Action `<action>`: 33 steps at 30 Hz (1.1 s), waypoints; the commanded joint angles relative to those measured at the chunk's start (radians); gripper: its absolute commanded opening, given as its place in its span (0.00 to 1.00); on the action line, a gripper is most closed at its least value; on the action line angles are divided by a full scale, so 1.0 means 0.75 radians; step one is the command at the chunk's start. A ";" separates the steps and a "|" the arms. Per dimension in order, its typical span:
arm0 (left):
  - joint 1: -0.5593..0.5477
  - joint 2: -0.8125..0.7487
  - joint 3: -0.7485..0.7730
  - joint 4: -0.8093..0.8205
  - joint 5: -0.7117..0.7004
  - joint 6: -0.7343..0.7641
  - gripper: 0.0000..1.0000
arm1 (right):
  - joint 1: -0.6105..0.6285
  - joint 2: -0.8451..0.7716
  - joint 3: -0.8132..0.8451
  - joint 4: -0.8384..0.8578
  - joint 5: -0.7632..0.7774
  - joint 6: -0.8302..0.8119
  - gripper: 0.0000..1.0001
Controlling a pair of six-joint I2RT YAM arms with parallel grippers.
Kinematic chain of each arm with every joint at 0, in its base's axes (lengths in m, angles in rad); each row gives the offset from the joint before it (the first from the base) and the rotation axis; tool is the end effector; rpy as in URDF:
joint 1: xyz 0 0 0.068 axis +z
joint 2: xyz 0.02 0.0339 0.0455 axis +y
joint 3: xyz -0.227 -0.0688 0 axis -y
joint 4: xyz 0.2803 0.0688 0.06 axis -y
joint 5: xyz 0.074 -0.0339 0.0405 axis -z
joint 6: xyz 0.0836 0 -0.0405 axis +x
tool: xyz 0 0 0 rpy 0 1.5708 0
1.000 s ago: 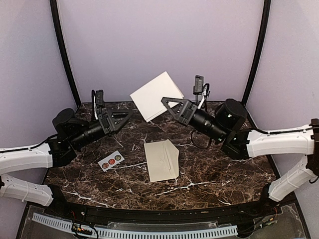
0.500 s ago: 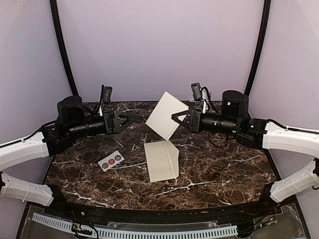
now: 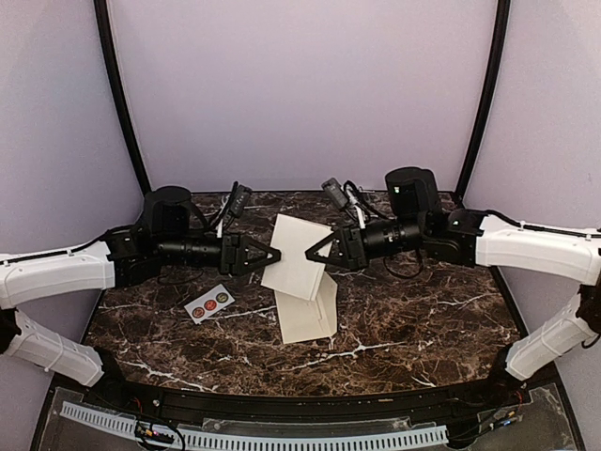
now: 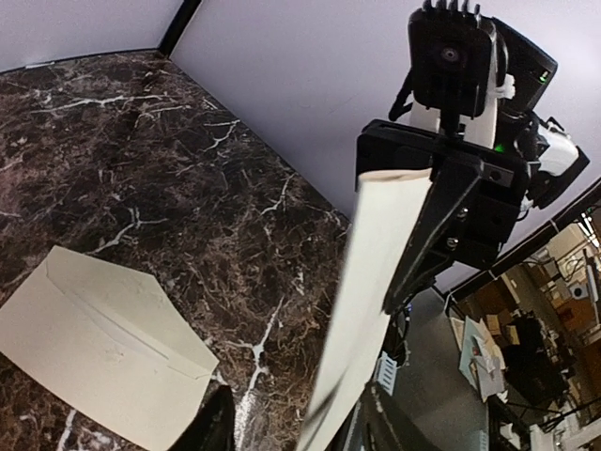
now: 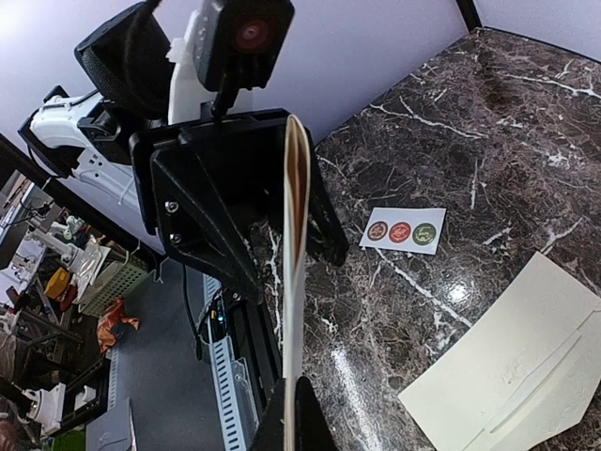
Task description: Place the letter into the envelope and seal it
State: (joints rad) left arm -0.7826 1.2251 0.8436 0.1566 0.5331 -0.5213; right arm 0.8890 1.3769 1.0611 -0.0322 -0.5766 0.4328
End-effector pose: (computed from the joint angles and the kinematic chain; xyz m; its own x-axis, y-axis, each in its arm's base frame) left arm 0.2309 -0.2895 0.2458 -0.6145 0.0062 -0.7889 0.7525 0.3050 -0.5837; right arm 0.2147 0.3368 0.2571 -0.6035 -0.1857 -0.7754 -0.7939 0.2294 0.5630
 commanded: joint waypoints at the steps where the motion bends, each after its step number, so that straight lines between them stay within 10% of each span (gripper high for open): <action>1: -0.012 0.001 0.003 0.128 0.112 -0.020 0.39 | 0.001 0.032 0.070 -0.046 -0.070 -0.060 0.00; 9: -0.016 0.027 -0.005 0.176 0.152 -0.042 0.01 | 0.003 0.047 0.080 -0.016 -0.060 -0.068 0.00; 13: -0.016 0.007 -0.032 0.246 0.146 -0.085 0.00 | 0.003 0.000 0.022 0.101 -0.031 -0.022 0.01; 20: -0.016 -0.080 -0.167 0.528 0.046 -0.223 0.00 | 0.006 -0.100 -0.209 0.556 0.062 0.241 0.55; 33: -0.016 -0.138 -0.277 0.812 -0.012 -0.364 0.00 | 0.092 -0.028 -0.275 0.858 0.181 0.396 0.54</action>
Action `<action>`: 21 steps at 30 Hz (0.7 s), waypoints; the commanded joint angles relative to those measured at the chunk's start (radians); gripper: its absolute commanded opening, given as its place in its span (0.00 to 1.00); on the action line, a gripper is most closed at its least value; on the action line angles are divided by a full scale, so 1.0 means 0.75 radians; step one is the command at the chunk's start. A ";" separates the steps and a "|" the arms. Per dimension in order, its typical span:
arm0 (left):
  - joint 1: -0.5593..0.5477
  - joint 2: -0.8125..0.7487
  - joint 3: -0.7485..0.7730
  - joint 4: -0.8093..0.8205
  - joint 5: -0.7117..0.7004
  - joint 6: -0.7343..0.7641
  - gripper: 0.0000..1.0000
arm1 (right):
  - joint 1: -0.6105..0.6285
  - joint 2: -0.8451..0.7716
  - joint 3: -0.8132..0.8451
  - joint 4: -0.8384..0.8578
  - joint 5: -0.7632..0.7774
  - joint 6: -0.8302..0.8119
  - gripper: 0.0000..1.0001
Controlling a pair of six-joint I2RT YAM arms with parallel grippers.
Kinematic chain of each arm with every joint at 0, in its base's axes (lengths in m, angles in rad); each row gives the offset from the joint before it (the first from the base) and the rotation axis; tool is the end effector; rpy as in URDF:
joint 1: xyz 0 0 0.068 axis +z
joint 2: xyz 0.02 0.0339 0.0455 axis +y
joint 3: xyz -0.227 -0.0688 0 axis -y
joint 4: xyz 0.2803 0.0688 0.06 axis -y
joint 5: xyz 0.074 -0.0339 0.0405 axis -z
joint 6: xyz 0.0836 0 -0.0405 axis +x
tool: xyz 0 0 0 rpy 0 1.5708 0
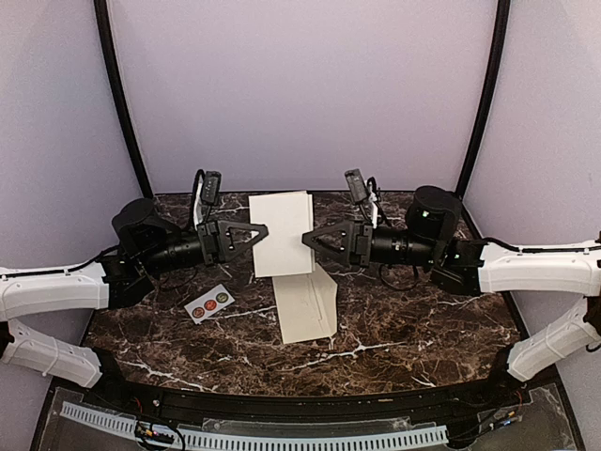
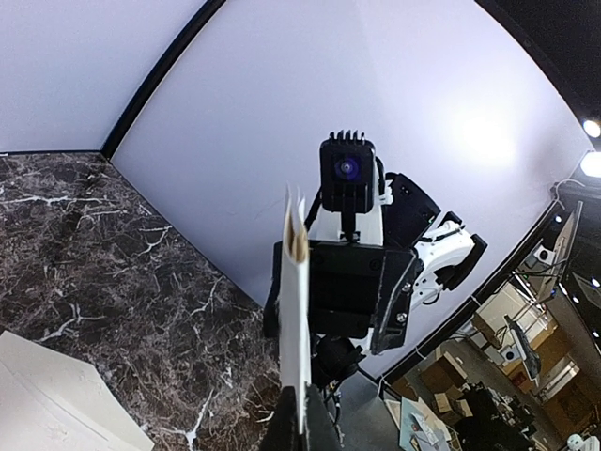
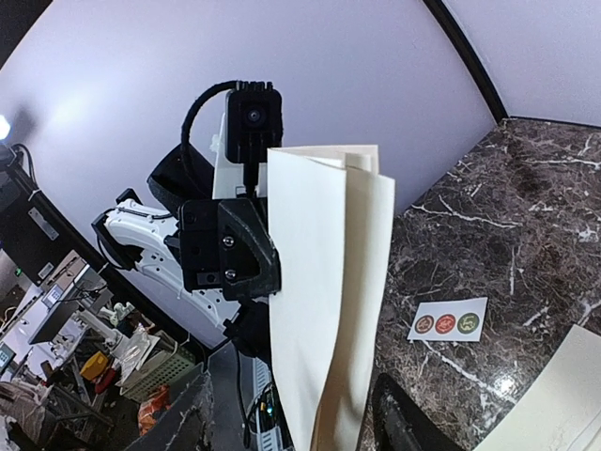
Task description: Place the letter into the envelope and seal it
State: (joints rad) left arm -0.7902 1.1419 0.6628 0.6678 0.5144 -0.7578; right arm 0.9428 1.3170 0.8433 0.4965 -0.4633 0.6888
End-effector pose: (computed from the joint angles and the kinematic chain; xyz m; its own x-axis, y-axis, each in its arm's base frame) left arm 0.2144 -0.2749 0.2715 -0.5630 -0.2819 -0.7769 0.7870 0.1040 -0.6081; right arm 0.1981 0.3364 0.2621 -0.6166 0.1185 -0.7783 -0.7700 0.1149 0.6276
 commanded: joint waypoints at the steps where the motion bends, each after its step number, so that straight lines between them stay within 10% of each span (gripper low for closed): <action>1: -0.006 -0.025 -0.038 0.145 0.017 -0.053 0.00 | 0.024 0.067 0.027 0.154 0.027 0.055 0.53; 13: -0.006 -0.052 -0.047 0.159 0.046 -0.054 0.00 | 0.038 0.130 0.072 0.240 -0.007 0.084 0.45; 21: -0.006 -0.060 -0.056 0.089 0.001 -0.009 0.00 | 0.044 0.115 0.095 0.200 0.033 0.057 0.00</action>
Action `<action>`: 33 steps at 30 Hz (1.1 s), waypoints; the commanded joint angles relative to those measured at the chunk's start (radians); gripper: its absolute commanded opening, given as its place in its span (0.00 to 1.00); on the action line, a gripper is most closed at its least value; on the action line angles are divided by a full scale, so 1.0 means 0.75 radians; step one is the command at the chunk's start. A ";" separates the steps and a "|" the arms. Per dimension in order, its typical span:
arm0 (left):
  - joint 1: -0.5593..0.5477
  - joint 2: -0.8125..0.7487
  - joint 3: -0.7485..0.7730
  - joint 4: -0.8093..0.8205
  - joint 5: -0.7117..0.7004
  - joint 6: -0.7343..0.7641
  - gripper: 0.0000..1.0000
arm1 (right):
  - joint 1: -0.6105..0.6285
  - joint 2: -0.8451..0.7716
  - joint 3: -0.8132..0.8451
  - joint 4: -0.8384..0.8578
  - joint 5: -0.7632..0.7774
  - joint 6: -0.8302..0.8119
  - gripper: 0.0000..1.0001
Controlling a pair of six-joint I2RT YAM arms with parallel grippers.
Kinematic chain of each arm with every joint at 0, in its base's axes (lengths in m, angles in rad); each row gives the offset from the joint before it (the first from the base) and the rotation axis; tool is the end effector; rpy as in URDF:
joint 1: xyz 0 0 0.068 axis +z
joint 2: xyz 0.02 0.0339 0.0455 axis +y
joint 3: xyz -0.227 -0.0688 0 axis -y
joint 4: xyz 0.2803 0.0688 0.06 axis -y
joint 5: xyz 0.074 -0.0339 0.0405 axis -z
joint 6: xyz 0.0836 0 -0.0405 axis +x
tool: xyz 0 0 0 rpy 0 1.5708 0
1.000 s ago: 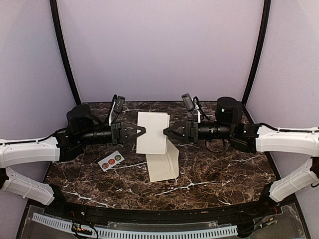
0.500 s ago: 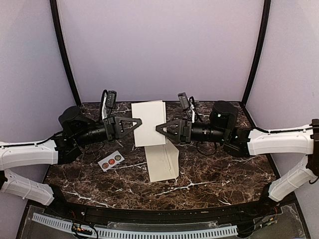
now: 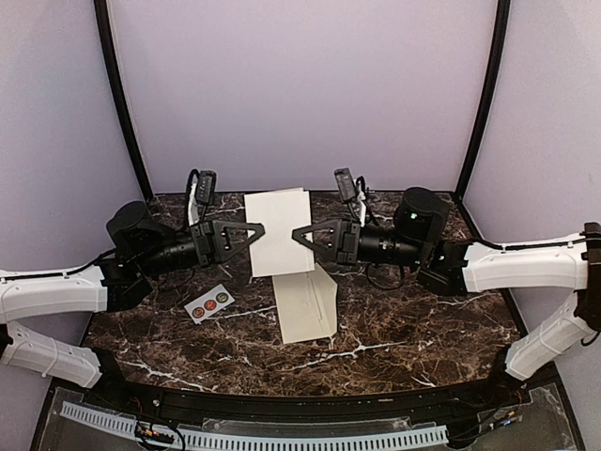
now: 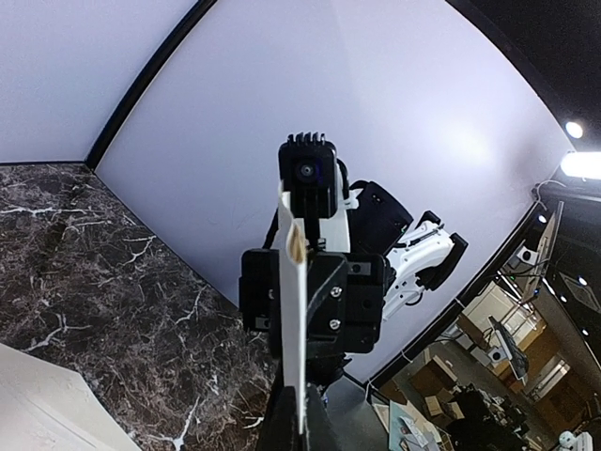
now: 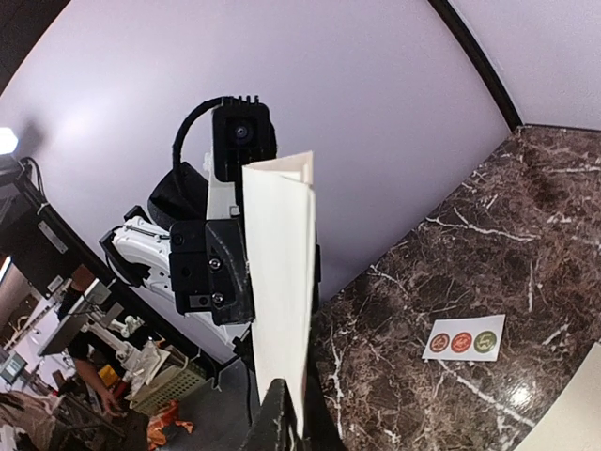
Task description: Place the letter into the envelope and seal it
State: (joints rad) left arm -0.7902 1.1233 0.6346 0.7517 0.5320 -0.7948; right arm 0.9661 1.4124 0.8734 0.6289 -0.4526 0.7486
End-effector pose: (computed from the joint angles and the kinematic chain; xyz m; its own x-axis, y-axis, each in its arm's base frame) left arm 0.2080 -0.2703 0.2775 -0.5549 -0.3138 -0.7705 0.8009 0.0492 -0.5968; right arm 0.1997 0.3533 0.2587 -0.6347 0.1582 -0.7564 -0.7582 0.0618 0.6491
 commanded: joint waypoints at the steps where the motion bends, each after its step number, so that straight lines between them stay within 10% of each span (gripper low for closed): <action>1: -0.006 -0.035 -0.018 -0.047 -0.031 0.046 0.00 | 0.016 -0.018 0.058 0.002 0.039 -0.034 0.00; 3: -0.006 -0.034 -0.015 -0.104 -0.056 0.068 0.02 | 0.020 -0.046 0.055 -0.038 0.082 -0.059 0.00; 10: -0.005 -0.041 -0.021 -0.321 -0.217 0.120 0.61 | 0.012 -0.177 0.080 -0.447 0.346 -0.187 0.00; 17: -0.006 0.058 -0.023 -0.495 -0.310 0.063 0.64 | -0.046 -0.213 0.062 -0.771 0.512 -0.188 0.00; 33: -0.006 0.408 -0.022 -0.506 -0.327 -0.057 0.60 | -0.144 -0.035 -0.050 -0.760 0.524 -0.114 0.00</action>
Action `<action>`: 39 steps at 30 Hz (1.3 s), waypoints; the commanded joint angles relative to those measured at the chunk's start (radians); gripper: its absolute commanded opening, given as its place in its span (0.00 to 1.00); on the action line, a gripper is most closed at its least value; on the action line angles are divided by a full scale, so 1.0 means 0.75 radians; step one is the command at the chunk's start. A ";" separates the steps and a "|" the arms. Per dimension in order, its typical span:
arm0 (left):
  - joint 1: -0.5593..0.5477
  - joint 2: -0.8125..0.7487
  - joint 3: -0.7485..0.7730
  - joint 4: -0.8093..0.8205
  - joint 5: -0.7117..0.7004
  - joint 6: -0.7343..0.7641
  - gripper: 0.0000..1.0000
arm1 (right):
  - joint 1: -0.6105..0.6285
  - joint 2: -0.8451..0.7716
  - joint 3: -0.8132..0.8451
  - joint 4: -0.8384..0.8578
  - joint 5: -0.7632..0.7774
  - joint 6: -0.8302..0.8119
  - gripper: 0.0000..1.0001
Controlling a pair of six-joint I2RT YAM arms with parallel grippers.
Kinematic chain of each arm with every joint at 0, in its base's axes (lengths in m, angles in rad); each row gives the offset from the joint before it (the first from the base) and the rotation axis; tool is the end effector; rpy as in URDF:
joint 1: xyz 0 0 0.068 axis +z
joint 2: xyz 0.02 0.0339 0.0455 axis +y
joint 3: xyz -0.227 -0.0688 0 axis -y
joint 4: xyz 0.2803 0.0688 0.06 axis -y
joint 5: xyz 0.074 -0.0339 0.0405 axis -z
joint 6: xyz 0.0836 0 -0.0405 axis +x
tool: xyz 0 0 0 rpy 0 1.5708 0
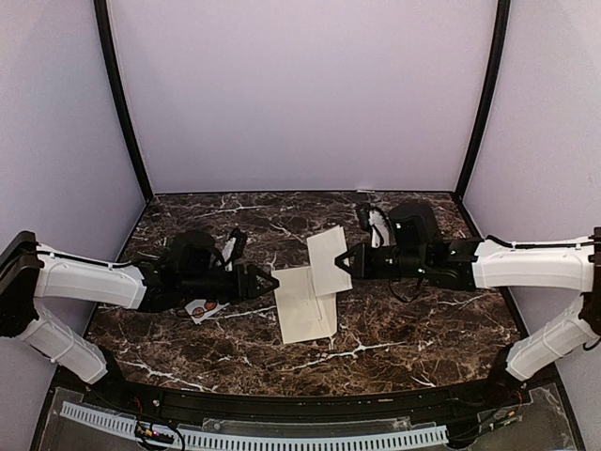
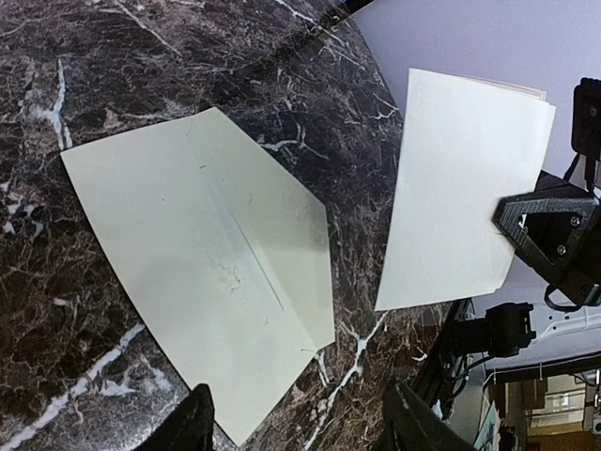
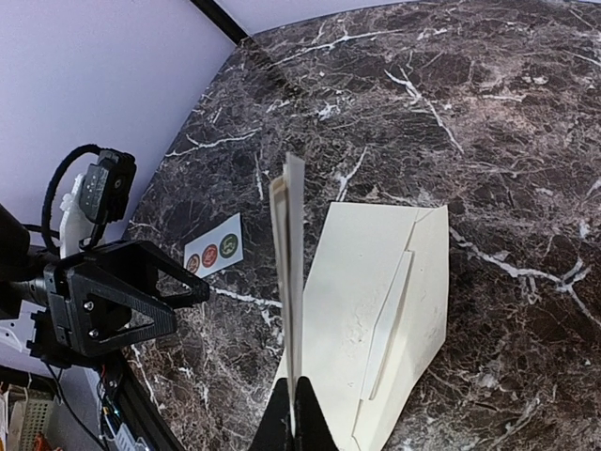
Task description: Place the letter into the envelope and seal it
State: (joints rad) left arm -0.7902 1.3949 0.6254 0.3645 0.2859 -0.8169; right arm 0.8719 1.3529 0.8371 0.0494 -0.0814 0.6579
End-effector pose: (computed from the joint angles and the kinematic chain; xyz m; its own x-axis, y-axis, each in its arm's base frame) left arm 0.2402 -0.2760 0.1243 -0.8197 -0.1663 -0.5481 0.3893 0.5402 -0.7461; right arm 0.2424 0.2990 0.1783 -0.7240 0.0857 -0.6844 -0.4638 0.6739 0.5751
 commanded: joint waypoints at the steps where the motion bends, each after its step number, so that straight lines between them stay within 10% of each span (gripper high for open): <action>1: -0.006 0.071 -0.009 0.016 0.005 -0.031 0.59 | -0.021 0.058 -0.002 0.010 0.030 0.006 0.00; 39: -0.006 0.481 0.062 0.075 0.057 0.005 0.37 | -0.027 0.386 0.116 -0.191 0.183 0.009 0.00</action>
State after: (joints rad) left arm -0.7902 1.7313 0.6624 0.4358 0.3199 -0.8188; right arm 0.8570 1.6264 0.8906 -0.0898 0.0414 0.6640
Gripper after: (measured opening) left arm 0.379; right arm 0.003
